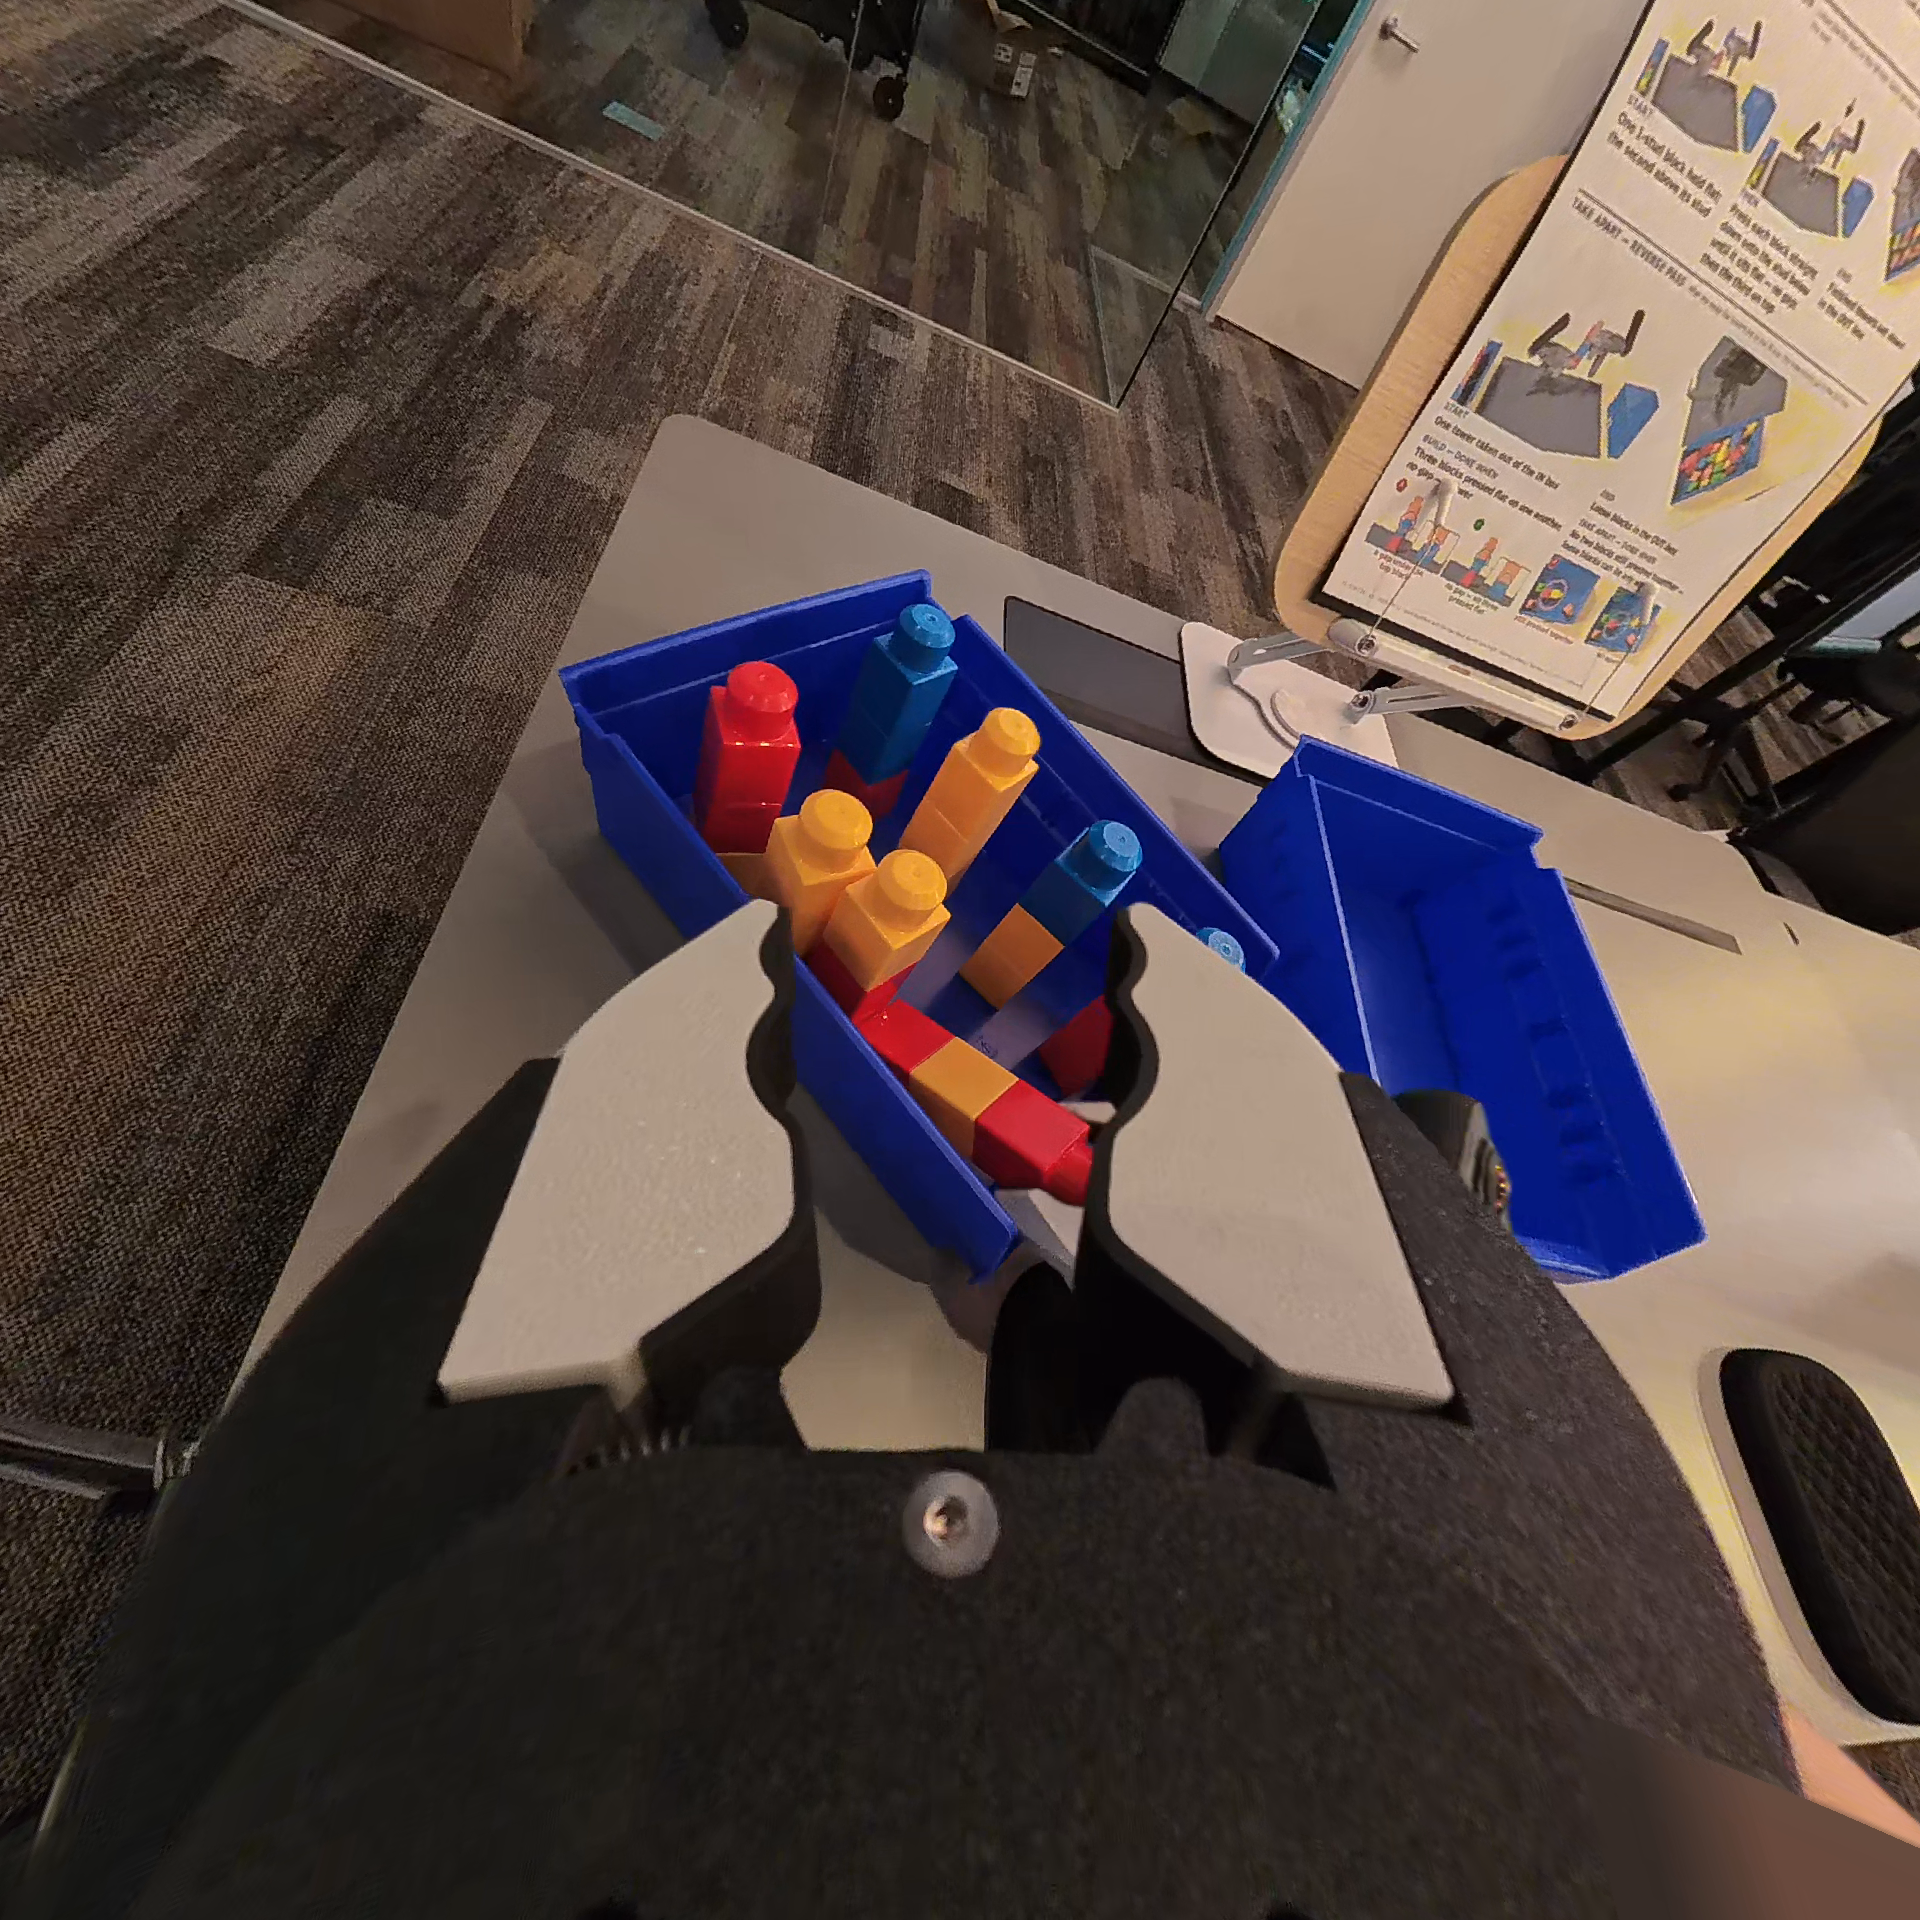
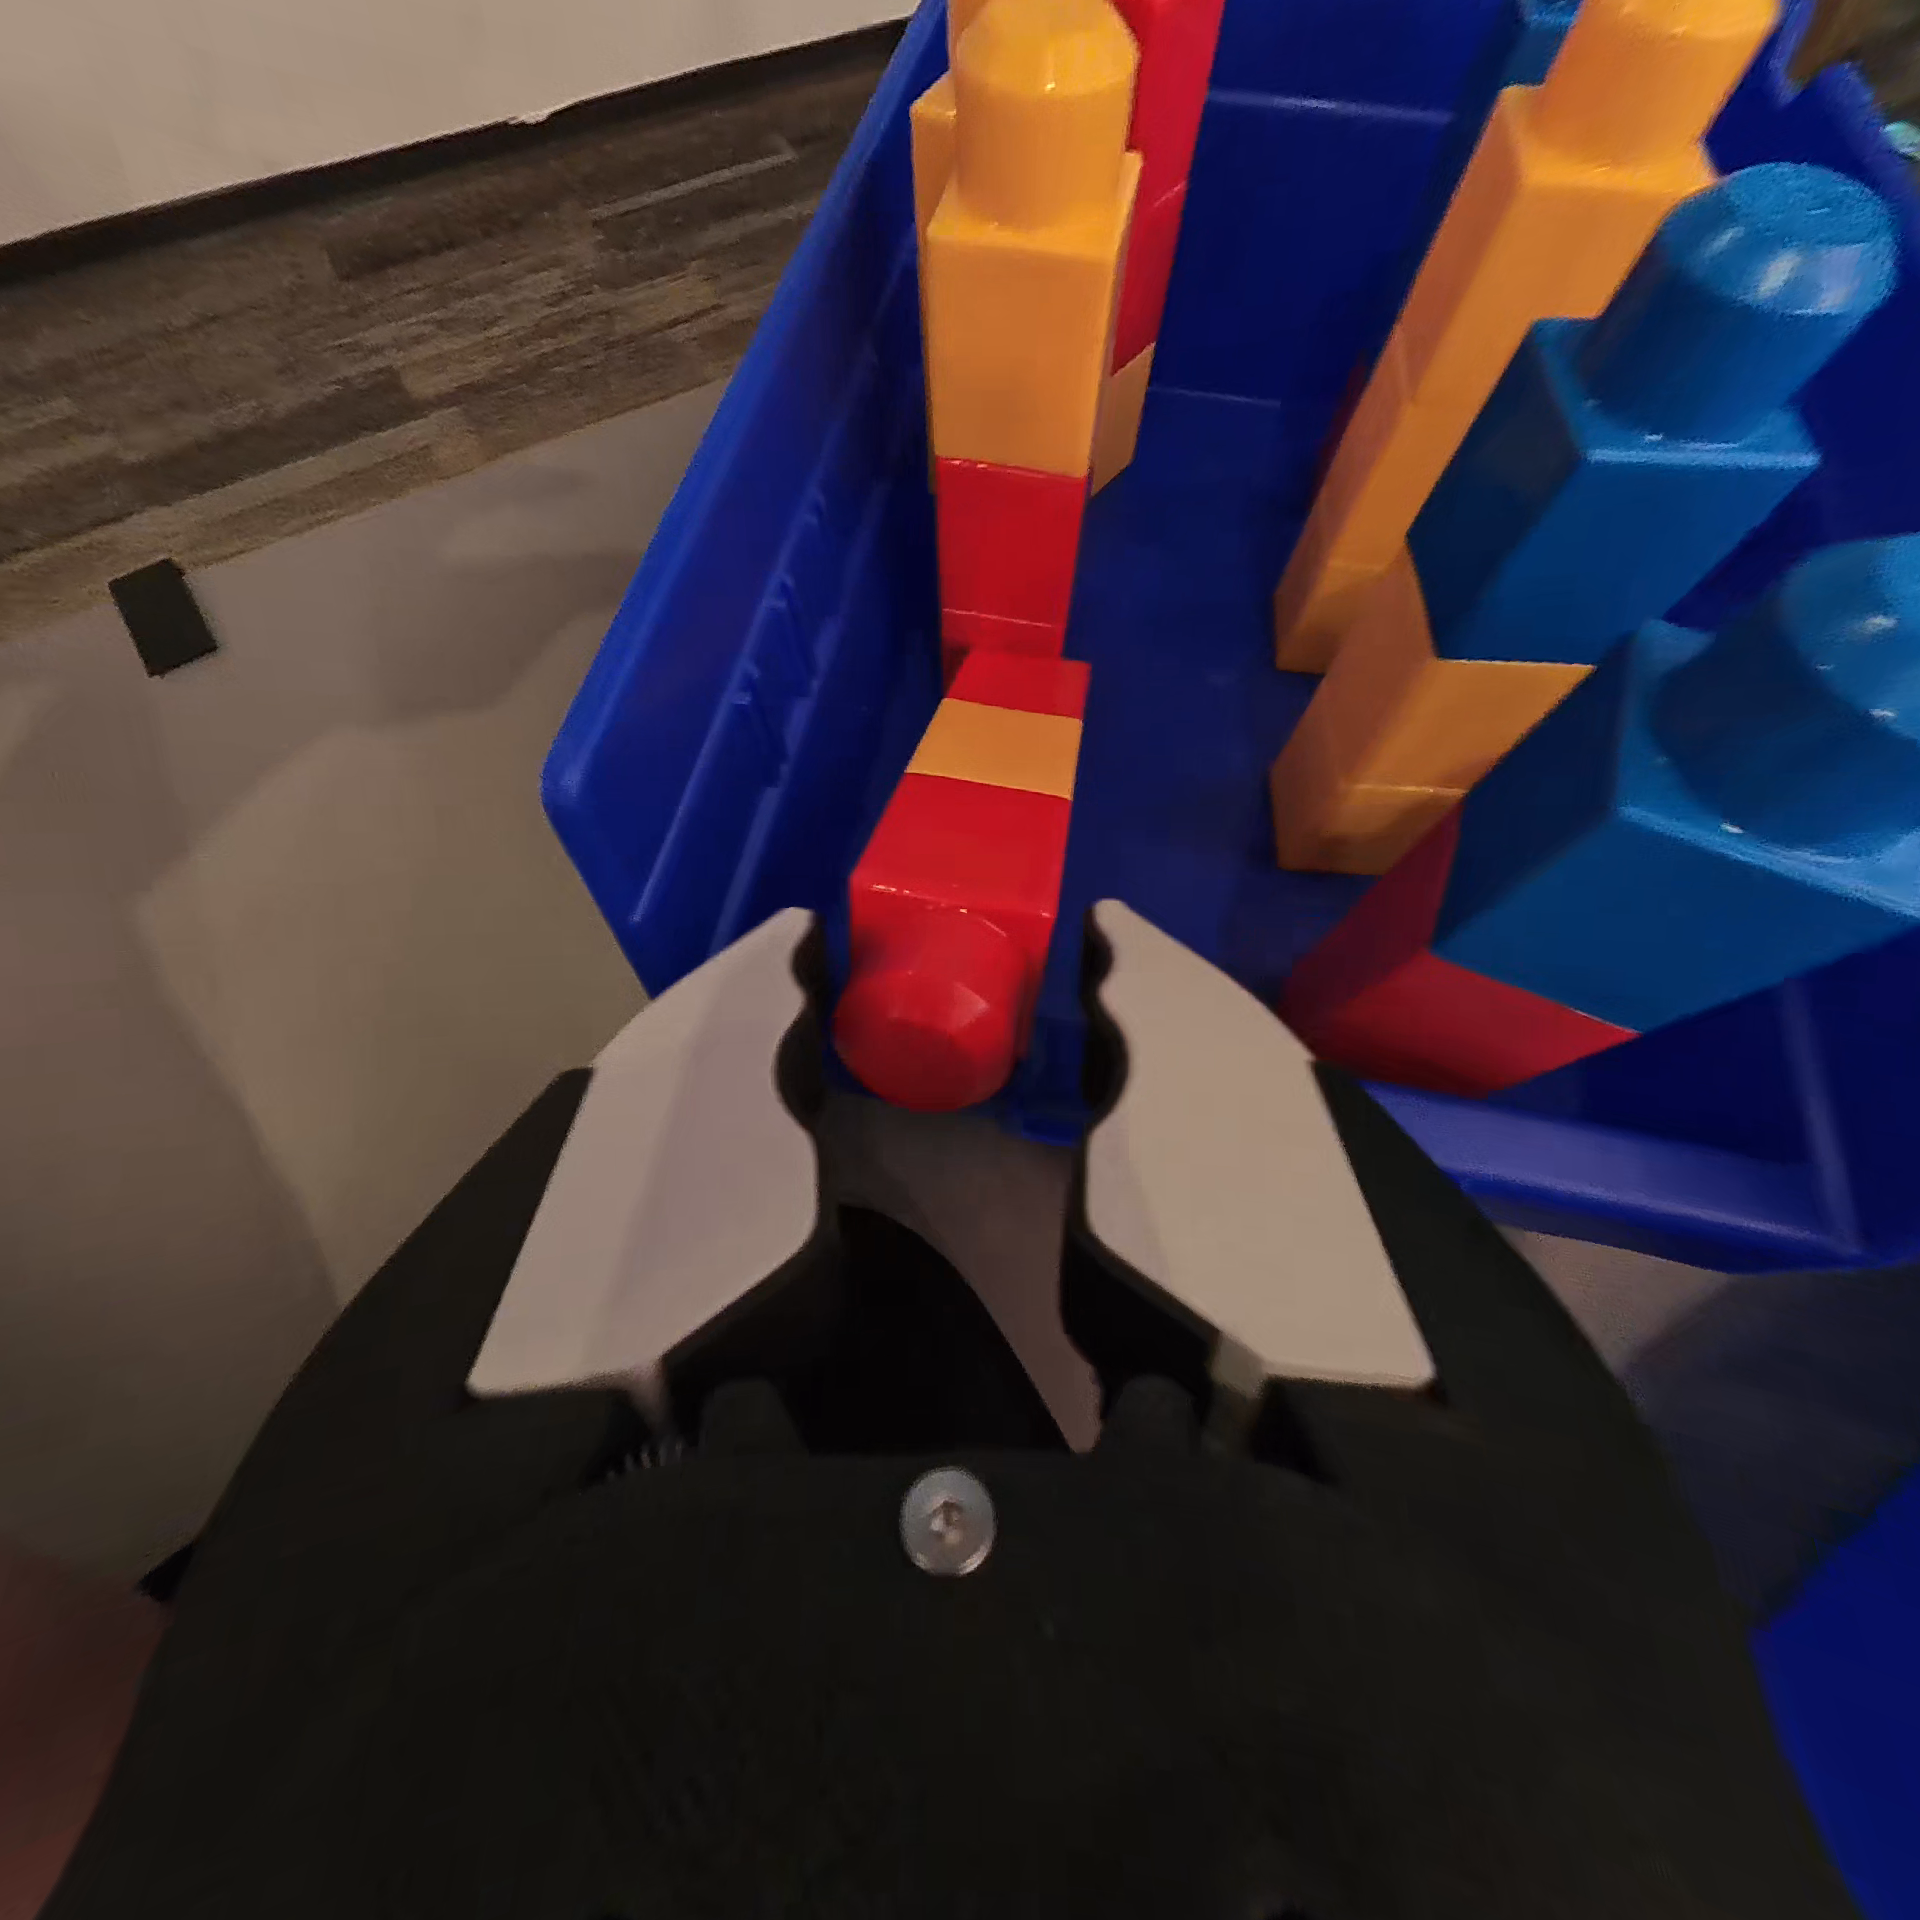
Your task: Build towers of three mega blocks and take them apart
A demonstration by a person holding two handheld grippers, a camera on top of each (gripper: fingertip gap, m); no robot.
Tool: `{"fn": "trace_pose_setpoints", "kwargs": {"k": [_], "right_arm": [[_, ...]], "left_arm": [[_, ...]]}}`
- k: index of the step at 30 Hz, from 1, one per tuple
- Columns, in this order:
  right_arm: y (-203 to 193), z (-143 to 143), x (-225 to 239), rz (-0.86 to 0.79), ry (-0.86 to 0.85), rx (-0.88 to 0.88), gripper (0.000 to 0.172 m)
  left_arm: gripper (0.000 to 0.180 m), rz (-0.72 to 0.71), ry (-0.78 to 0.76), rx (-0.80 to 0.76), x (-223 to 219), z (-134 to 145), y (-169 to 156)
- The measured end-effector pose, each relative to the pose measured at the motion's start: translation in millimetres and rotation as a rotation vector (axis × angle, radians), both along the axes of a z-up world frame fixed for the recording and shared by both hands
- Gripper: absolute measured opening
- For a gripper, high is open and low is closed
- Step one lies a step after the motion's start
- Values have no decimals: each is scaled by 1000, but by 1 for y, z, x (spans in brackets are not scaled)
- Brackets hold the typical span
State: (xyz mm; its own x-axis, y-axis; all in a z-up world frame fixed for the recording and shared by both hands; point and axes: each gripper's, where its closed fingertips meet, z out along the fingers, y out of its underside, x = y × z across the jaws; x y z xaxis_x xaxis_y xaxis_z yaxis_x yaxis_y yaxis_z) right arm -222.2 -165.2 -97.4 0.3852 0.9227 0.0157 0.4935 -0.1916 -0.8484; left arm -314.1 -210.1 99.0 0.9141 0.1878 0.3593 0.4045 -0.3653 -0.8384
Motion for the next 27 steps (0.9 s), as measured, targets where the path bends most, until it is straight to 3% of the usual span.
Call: {"fn": "trace_pose_setpoints", "kwargs": {"k": [1, 5, 11, 16, 27], "right_arm": [[2, -1, -1, -1, -11, 20, 39], [-1, 8, 0, 59, -74, 11, 37], [-1, 37, 5, 235, -480, -97, 37], [8, 52, -6, 268, -731, -186, 36], [12, 40, -40, 250, -775, -226, 36]], "left_arm": [[57, -5, -3, 1, 0, -1, 0], [58, -15, -24, 4, -3, -4, -2], [57, -9, -48, 19, -7, -5, -5], [57, -4, -45, 20, -8, -4, -6], [57, -2, -42, 8, -9, -6, -6]]}}
